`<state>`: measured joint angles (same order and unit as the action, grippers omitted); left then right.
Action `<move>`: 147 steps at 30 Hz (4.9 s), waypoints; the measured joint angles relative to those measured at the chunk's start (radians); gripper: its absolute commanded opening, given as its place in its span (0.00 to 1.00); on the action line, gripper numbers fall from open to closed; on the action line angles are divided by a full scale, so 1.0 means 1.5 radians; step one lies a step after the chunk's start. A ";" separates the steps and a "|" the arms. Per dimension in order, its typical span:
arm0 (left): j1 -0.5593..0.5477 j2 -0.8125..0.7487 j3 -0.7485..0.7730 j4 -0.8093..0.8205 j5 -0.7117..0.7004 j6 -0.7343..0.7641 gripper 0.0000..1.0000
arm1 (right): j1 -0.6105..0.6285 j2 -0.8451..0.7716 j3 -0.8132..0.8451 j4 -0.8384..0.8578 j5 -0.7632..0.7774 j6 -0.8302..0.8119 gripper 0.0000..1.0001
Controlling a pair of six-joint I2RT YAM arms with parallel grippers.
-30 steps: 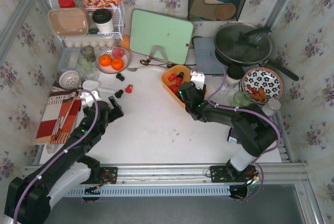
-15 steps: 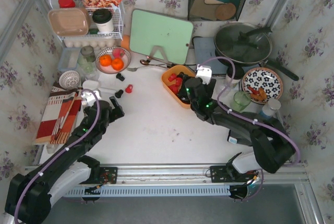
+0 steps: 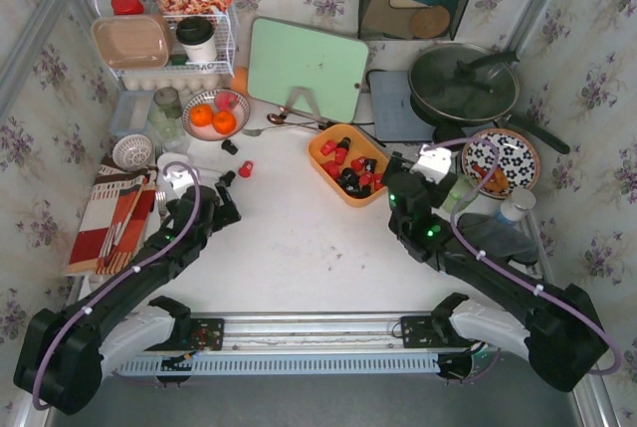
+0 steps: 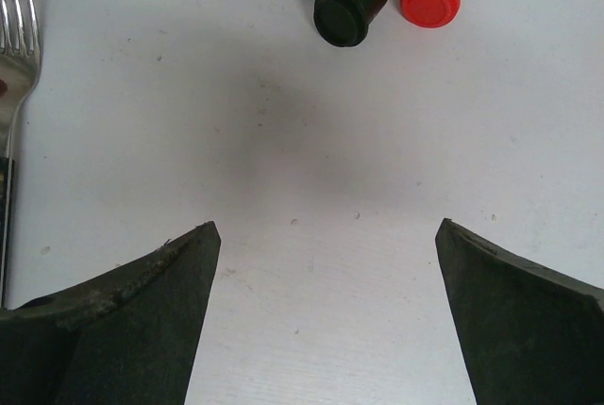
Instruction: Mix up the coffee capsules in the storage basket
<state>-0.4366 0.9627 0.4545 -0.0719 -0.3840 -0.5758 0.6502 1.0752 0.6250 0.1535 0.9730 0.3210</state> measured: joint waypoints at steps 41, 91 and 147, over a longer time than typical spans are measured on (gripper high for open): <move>0.079 0.420 0.422 -0.226 0.099 0.135 0.88 | -0.003 -0.150 -0.286 0.296 -0.316 -0.248 1.00; 0.173 0.775 0.818 -0.489 0.314 0.345 0.36 | -0.003 -0.181 -0.297 0.296 -0.316 -0.251 1.00; 0.007 0.621 0.806 -0.361 0.299 0.293 0.29 | -0.003 -0.176 -0.297 0.296 -0.317 -0.253 1.00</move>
<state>-0.4259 1.8938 1.6642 -0.6140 0.0643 -0.1360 0.6460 0.8116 0.1799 0.5968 0.4980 -0.0582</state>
